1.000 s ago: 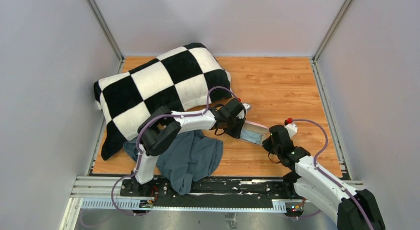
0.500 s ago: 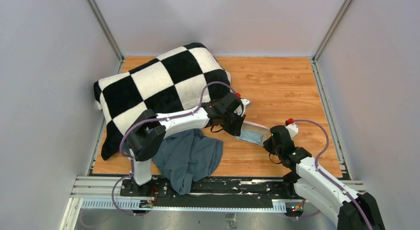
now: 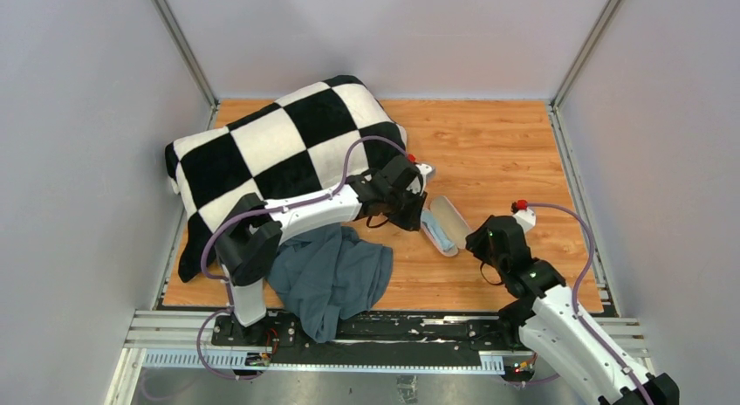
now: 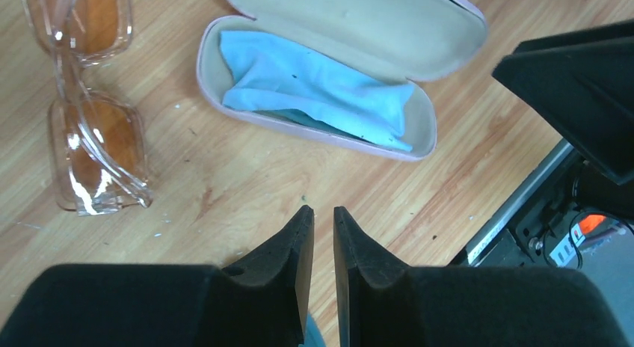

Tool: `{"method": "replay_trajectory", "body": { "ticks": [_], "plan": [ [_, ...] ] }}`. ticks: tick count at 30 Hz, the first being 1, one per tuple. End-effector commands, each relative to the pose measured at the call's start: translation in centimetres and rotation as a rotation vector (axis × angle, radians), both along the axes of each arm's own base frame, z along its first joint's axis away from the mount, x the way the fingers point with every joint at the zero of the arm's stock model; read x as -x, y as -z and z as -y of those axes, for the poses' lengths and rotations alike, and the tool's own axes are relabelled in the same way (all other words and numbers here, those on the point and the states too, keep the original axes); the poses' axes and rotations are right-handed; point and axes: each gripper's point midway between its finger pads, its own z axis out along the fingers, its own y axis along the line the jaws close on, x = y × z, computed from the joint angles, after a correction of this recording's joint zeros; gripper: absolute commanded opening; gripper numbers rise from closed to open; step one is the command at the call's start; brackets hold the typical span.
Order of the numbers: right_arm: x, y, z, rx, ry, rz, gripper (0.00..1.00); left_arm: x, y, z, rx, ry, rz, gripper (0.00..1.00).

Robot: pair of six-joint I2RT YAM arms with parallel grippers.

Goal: Organize the sunglasses
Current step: Place the glasses cleaning cloth in the sunglasses case.

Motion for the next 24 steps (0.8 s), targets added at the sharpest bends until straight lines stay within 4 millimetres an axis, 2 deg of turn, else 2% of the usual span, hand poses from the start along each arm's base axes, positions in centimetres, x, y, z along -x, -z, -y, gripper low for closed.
{"method": "replay_trajectory", "body": {
  "ticks": [1, 6, 12, 18, 24],
  "plan": [
    [0.5, -0.2, 1.3, 0.059, 0.022, -0.023, 0.38, -1.0, -1.6, -1.1, 0.020, -0.049, 0.025, 0.24],
    [0.4, -0.3, 1.3, 0.061, 0.014, -0.020, 0.39, -2.4, -1.6, -2.4, 0.003, -0.087, 0.036, 0.28],
    [0.4, -0.6, 1.1, 0.072, -0.006, -0.017, 0.40, -5.2, -1.0, -4.4, -0.053, -0.144, 0.051, 0.31],
    [-0.1, -0.6, 0.5, 0.115, -0.077, -0.049, 0.51, -6.4, -1.1, -5.1, -0.060, -0.164, 0.054, 0.32],
    [-1.5, -0.3, -0.2, 0.145, -0.174, -0.089, 0.61, -8.3, -0.9, -6.2, -0.090, -0.182, 0.053, 0.34]
  ]
}}
